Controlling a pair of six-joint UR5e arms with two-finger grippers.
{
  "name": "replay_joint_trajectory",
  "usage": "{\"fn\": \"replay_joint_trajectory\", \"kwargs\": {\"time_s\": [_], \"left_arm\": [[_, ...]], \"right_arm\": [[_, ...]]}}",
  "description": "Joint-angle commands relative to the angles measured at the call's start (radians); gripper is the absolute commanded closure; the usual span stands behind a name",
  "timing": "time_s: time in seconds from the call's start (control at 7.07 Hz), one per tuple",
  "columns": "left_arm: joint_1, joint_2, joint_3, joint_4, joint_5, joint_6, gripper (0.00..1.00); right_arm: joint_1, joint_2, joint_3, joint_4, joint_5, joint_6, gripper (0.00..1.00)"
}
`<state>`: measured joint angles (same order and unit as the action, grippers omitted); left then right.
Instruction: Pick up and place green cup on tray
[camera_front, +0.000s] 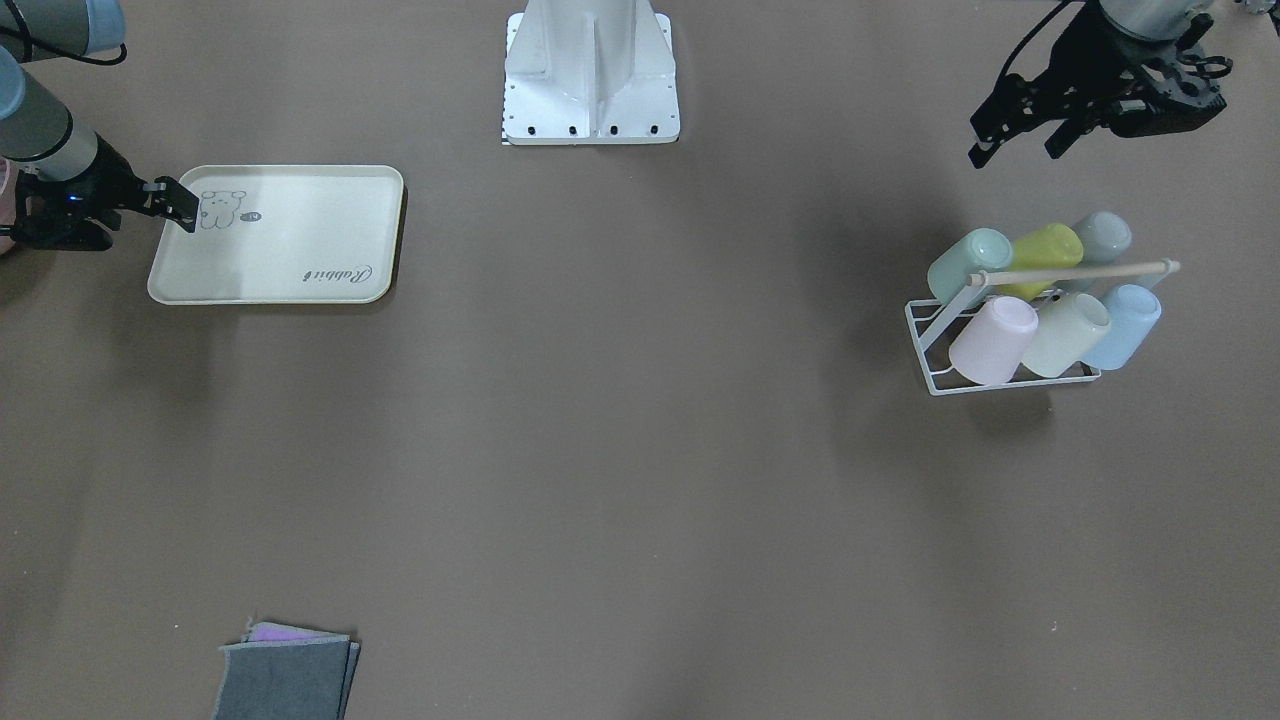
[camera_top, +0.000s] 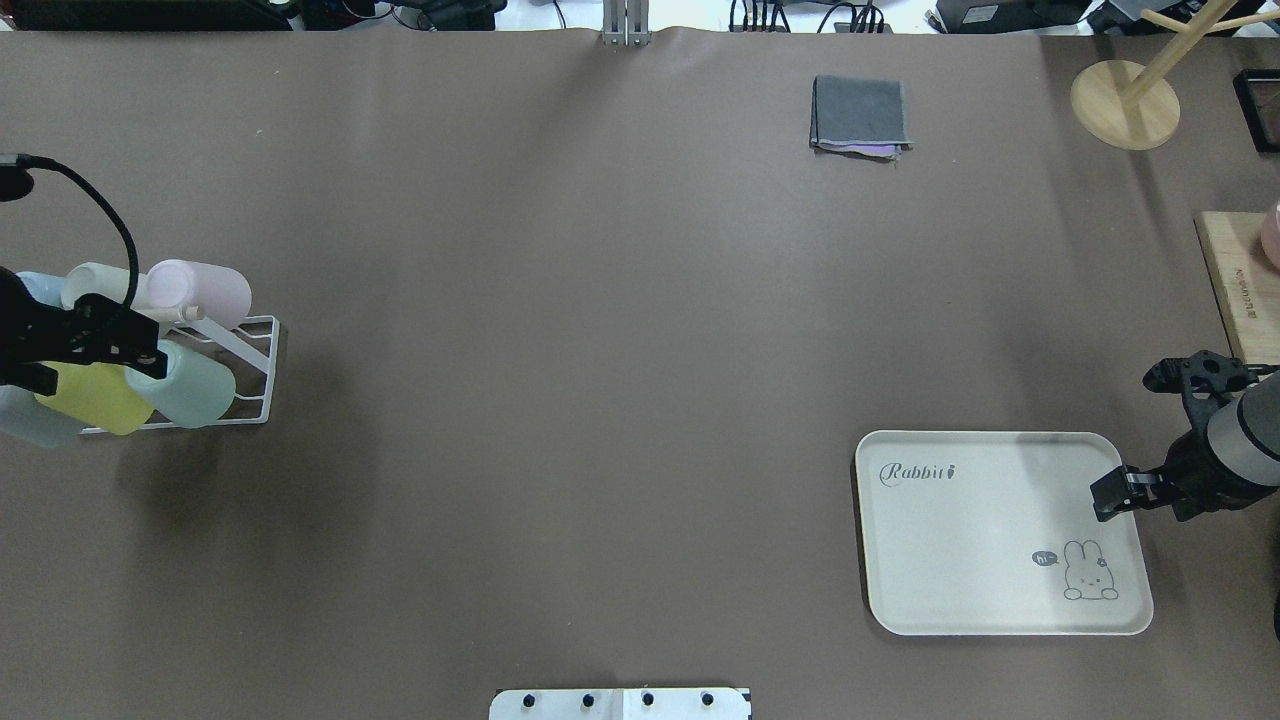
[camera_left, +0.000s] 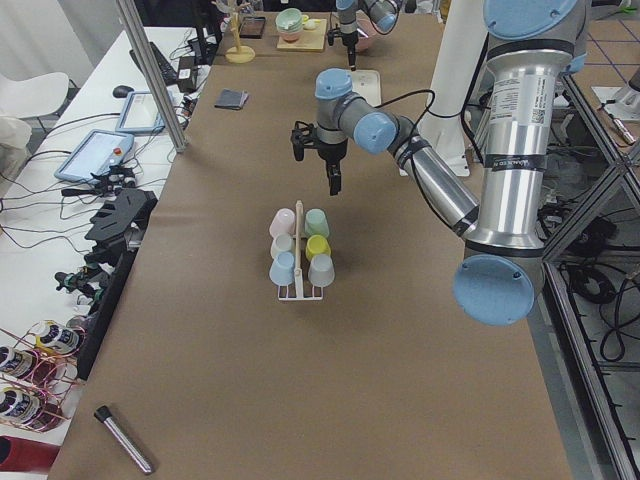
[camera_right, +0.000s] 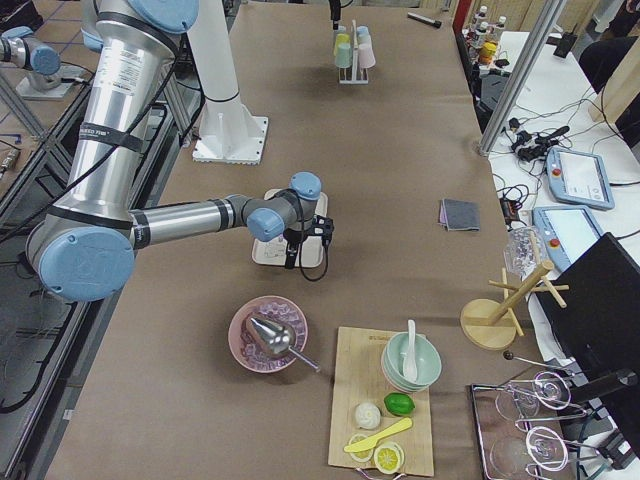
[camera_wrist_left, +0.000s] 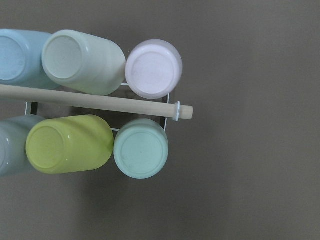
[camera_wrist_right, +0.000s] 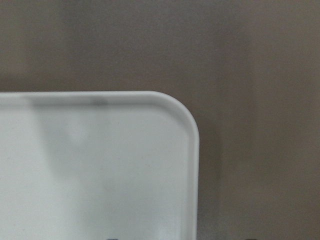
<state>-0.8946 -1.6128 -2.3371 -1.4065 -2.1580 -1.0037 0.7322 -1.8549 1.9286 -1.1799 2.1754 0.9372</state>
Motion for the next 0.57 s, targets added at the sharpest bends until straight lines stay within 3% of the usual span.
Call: {"fn": "replay_joint_trajectory", "kwargs": {"time_s": [0.0, 0.28, 0.42], "left_arm": [[0.158, -0.004, -0.022, -0.050, 0.174, 0.002, 0.02], [0.285, 0.013, -0.054, -0.049, 0.298, 0.004, 0.02], [0.374, 0.042, -0.065, -0.051, 0.408, 0.004, 0.02]], "right_arm": [[-0.007, -0.003, -0.026, 0.023, 0.007, -0.001, 0.43], [-0.010, -0.007, -0.034, 0.025, 0.014, -0.001, 0.45], [-0.010, -0.012, -0.036, 0.028, 0.017, -0.001, 0.48]]}}
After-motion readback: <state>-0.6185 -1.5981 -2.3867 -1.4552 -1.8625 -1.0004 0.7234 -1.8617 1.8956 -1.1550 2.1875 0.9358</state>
